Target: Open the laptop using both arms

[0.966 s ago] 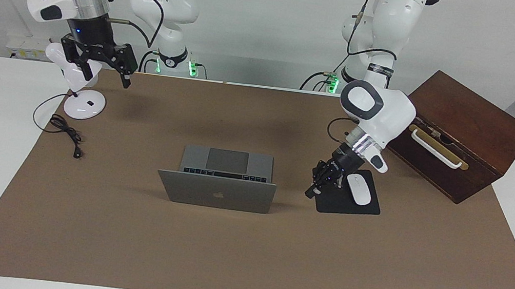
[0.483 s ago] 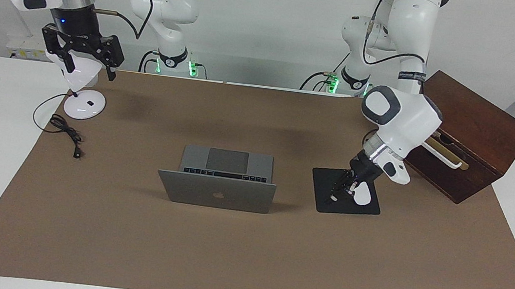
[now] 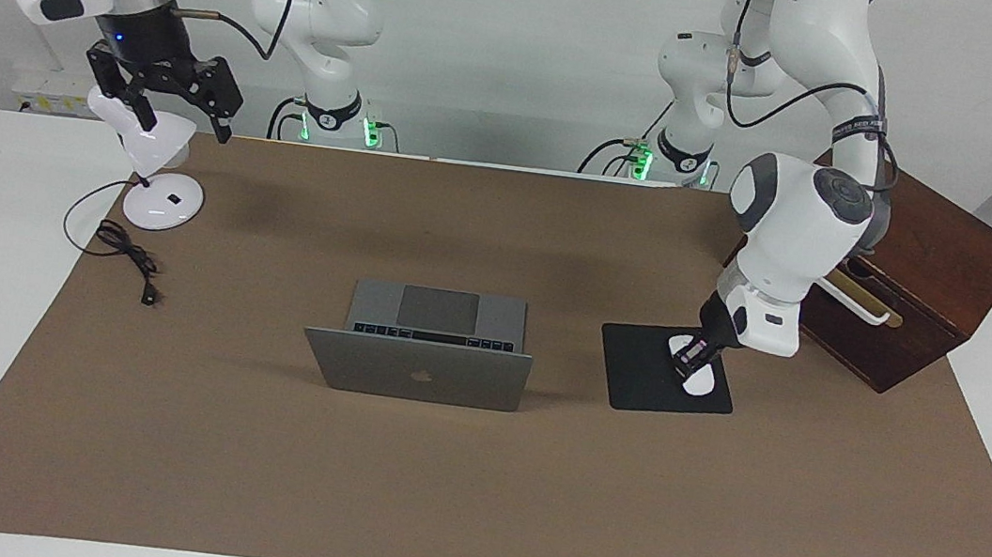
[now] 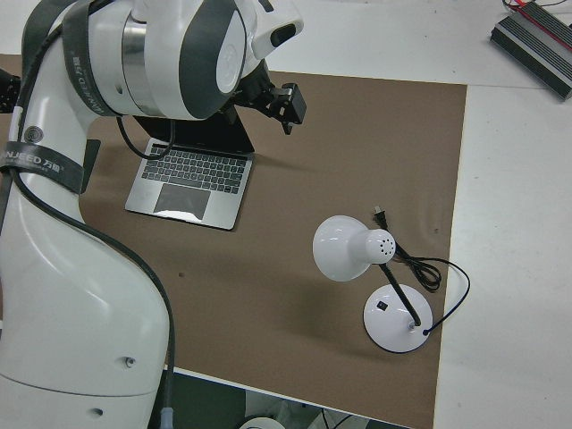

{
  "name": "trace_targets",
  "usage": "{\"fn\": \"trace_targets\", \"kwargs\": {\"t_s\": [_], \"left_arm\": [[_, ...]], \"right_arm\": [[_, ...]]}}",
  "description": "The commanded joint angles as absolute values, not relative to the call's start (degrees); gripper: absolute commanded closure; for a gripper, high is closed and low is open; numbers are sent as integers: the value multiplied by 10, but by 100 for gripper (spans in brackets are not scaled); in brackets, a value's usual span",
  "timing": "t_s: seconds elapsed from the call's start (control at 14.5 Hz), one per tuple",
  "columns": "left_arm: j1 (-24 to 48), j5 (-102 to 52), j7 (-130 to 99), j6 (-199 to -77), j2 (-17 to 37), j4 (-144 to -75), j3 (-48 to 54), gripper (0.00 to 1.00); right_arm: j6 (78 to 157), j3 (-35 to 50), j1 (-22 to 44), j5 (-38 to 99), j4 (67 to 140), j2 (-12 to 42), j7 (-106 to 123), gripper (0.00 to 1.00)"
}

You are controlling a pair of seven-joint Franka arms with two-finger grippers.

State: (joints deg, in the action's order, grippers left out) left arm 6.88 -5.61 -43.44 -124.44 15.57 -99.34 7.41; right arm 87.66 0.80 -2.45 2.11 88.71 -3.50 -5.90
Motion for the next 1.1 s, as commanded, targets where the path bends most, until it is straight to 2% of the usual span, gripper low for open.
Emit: {"fn": "trace_targets", "kwargs": {"t_s": [0.0, 0.07, 0.14, 0.21, 0.28, 0.76, 0.9, 1.03], "left_arm": [[37, -33, -388, -1199, 140, -980, 75, 71], [35, -33, -391, -1196, 131, -981, 75, 68], [35, -33, -393, -1190, 124, -983, 75, 61], [33, -33, -392, -1179, 114, -986, 75, 41], [33, -30, -392, -1166, 112, -986, 75, 0], [35, -24, -362, -1072, 60, -980, 71, 0], [19, -17, -350, -1048, 21, -985, 68, 0], [22, -18, -313, -1003, 23, -968, 43, 0]], "right_arm": [[866, 11, -35, 46, 867, -23, -92, 0], [868, 11, -34, 38, 868, -23, -92, 0], [869, 11, -34, 35, 867, -19, -91, 0], [869, 11, -34, 28, 867, -17, -87, 0], [873, 11, -34, 25, 867, -17, -77, 0], [904, 11, -33, -8, 869, -15, 9, 0], [909, 11, -33, -11, 869, -15, 10, 0], [910, 11, -34, -11, 868, -15, 10, 0]]}}
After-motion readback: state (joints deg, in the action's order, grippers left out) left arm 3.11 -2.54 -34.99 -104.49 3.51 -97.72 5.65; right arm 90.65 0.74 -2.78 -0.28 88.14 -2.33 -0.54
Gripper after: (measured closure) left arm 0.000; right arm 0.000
